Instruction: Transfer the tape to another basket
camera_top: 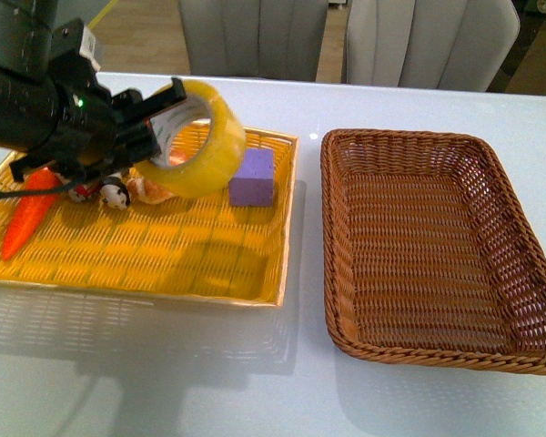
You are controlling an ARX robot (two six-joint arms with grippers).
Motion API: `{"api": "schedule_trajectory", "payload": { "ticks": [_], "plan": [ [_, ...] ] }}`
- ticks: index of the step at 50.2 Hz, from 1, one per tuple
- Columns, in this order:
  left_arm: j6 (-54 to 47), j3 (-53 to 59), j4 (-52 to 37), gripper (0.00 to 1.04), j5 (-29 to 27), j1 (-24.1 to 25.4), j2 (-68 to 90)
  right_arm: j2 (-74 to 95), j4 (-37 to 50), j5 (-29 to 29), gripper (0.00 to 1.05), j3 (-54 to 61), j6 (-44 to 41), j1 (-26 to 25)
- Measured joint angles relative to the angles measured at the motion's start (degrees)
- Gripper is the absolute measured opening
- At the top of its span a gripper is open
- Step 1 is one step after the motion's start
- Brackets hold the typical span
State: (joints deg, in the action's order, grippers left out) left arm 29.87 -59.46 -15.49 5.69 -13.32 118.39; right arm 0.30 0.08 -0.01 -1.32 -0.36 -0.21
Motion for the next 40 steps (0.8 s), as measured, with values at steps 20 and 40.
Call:
{"api": "schedule_trajectory", "payload": {
  "ticks": [20, 40],
  "plan": [
    [0.1, -13.0, 8.0, 0.15, 2.6, -11.6, 4.8, 0.0, 0.0, 0.0, 0.96, 0.0, 0.0, 0.0],
    [-0.3, -25.4, 14.1, 0.15, 5.5, -20.8, 13.8, 0.0, 0.0, 0.0, 0.96, 0.0, 0.0, 0.0]
  ]
}}
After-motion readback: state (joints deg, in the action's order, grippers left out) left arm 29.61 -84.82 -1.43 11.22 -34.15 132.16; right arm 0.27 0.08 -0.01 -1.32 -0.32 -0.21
